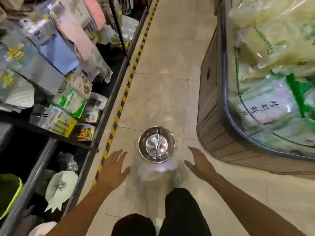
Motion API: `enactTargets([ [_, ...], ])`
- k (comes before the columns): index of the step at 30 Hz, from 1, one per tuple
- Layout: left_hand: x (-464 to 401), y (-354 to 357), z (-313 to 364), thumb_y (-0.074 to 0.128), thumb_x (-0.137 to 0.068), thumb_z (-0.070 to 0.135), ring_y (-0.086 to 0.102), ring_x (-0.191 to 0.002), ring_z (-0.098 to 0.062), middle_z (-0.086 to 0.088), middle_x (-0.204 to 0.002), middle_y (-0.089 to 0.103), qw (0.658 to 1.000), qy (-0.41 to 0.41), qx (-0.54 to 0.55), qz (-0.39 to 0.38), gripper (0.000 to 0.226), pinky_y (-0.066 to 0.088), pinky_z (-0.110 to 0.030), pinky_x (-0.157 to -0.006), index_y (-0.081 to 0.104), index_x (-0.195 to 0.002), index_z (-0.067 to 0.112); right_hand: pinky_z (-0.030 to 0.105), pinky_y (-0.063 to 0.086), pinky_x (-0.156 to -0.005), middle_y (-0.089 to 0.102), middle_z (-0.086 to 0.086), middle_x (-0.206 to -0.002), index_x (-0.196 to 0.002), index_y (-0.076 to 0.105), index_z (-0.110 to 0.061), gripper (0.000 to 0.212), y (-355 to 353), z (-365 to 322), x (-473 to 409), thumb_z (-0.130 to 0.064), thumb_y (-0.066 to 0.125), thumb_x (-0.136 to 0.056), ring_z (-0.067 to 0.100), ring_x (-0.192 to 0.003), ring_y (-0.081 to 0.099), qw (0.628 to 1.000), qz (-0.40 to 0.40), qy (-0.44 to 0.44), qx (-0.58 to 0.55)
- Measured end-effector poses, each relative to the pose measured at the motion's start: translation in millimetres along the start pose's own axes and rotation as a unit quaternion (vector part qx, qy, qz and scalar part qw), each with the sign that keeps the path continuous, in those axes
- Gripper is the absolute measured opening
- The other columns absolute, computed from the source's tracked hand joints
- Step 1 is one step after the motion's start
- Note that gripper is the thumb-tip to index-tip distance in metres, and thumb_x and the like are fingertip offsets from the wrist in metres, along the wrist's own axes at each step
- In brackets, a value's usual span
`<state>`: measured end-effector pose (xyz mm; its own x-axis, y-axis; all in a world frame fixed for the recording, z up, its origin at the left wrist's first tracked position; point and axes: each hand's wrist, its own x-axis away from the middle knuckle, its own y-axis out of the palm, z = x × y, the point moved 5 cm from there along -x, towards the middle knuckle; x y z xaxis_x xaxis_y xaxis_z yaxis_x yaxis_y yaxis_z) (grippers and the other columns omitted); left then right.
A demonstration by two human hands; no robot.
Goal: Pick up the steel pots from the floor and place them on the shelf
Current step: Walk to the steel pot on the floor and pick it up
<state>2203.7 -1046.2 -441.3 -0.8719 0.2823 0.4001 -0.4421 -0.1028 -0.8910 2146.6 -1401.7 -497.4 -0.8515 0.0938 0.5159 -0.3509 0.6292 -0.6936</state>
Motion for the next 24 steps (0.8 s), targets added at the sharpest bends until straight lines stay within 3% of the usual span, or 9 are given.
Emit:
enactTargets([
  [2,-45.0,10.1,-2.8,0.025,-0.087,0.060,0.021,-0.150,-0.027,-0.006,-0.161,0.027,1.000,-0.011,0.016,-0.019,0.078,0.018,-0.039,-0.122,0.030,-0.153,0.019,0.036,0.031,-0.114,0.029,0.002,-0.162,-0.157,0.026,-0.021,0.073,2.7,12.6,-46.5,-0.045,0.058,-0.096,0.021,-0.146,0.030,1.000,-0.007,0.021,0.009],
  [5,-119.5,47.0,-23.0,0.051,-0.092,0.048,0.028,-0.147,-0.032,-0.011,-0.158,0.034,0.998,-0.031,0.042,-0.018,0.068,0.023,-0.043,-0.119,0.038,-0.149,0.013,0.039,0.034,-0.114,0.029,0.004,-0.162,-0.157,0.025,-0.021,0.074,26.1,37.2,-115.1,-0.043,0.060,-0.095,0.023,-0.146,0.030,0.999,-0.020,0.033,0.008],
  [10,-252.5,185.1,-81.9,0.076,-0.082,0.032,0.042,-0.137,-0.037,-0.017,-0.149,0.045,0.994,-0.059,0.086,-0.045,0.073,0.033,-0.046,-0.114,0.045,-0.144,0.007,0.036,0.033,-0.112,0.024,0.003,-0.164,-0.158,0.019,-0.022,0.077,118.6,108.6,-231.7,-0.039,0.061,-0.095,0.021,-0.147,0.028,0.996,-0.025,0.080,-0.033],
  [15,-347.6,348.2,-148.0,0.079,-0.077,0.036,0.031,-0.142,-0.037,-0.016,-0.155,0.035,0.985,-0.101,0.096,-0.101,0.091,0.028,-0.046,-0.113,0.031,-0.152,0.016,0.037,0.035,-0.111,0.017,0.004,-0.165,-0.159,0.011,-0.020,0.095,249.1,186.6,-336.0,-0.034,0.073,-0.088,0.026,-0.144,0.034,0.988,-0.029,0.134,-0.076],
  [19,-413.0,440.0,-176.1,0.080,-0.069,0.052,0.022,-0.145,-0.041,-0.019,-0.161,0.016,0.968,-0.177,0.149,-0.094,0.115,0.035,-0.056,-0.107,0.007,-0.155,0.031,0.034,0.034,-0.105,0.011,0.003,-0.166,-0.159,0.003,-0.023,0.116,324.8,232.3,-412.2,-0.049,0.078,-0.075,0.026,-0.146,0.028,0.986,0.009,0.135,-0.098],
  [22,-448.5,482.7,-186.5,0.079,-0.061,0.059,0.032,-0.139,-0.050,-0.022,-0.161,0.010,0.964,-0.198,0.157,-0.083,0.128,0.041,-0.060,-0.099,-0.008,-0.153,0.040,0.048,0.040,-0.107,0.010,0.006,-0.167,-0.159,0.000,-0.026,0.121,362.6,257.6,-457.4,-0.053,0.080,-0.073,0.032,-0.147,0.030,0.988,0.030,0.119,-0.095],
  [24,-462.7,504.1,-188.9,0.082,-0.064,0.052,0.045,-0.128,-0.050,-0.024,-0.156,0.018,0.966,-0.186,0.165,-0.078,0.130,0.047,-0.056,-0.094,-0.011,-0.154,0.035,0.050,0.046,-0.103,0.017,0.006,-0.166,-0.159,-0.001,-0.029,0.120,378.0,271.7,-474.2,-0.051,0.081,-0.073,0.033,-0.142,0.039,0.987,0.045,0.114,-0.102],
])
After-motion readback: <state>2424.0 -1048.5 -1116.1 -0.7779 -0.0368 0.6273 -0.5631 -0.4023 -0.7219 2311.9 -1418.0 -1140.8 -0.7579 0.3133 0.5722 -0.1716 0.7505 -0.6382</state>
